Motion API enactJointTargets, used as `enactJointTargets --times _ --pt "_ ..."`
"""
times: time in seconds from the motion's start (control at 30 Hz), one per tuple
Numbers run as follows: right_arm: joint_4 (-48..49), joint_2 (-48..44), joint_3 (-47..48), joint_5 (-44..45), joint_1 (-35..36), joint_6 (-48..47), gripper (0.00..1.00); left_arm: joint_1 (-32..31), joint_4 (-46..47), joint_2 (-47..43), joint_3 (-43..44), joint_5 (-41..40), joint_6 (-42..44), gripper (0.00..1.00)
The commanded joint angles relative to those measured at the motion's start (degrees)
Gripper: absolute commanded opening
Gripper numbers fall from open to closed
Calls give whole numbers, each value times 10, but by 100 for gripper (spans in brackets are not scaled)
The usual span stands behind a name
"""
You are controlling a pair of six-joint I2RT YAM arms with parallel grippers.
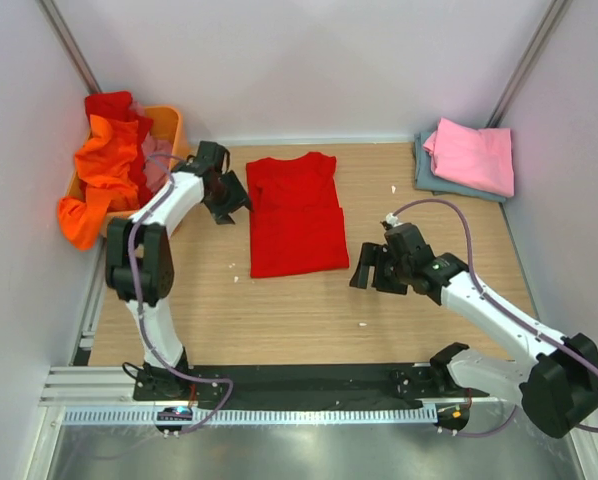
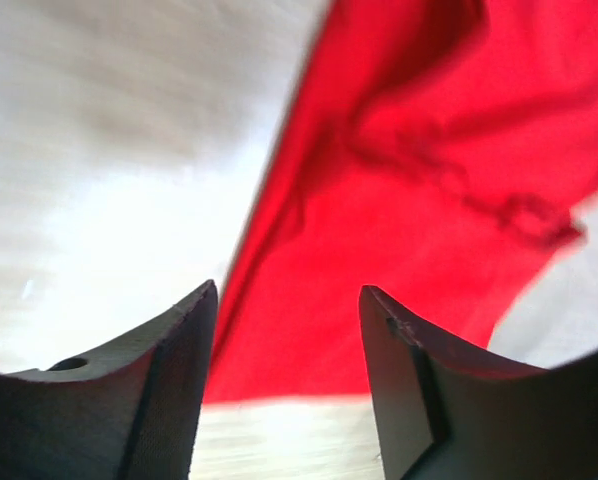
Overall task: Fold and stack the t-shirts
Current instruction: Fold the tshirt
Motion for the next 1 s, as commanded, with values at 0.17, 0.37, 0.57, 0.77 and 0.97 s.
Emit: enactJointTargets --times 0.17,0.37,0.57,0.77,0.97 --pt "225 136 -3 -87 -16 35 83 -14 128 -220 -266 24 39 66" --pt "303 225 -6 -97 -45 38 78 -30 185 -266 -367 30 39 66" --pt "396 308 -33 -148 -105 42 68 -42 215 -272 -407 28 32 65" --pt "463 367 -53 -199 -115 61 58 -57 222 -270 -416 14 27 65" --pt "507 393 -89 -217 -115 70 31 -79 247 -275 -448 -1 10 64"
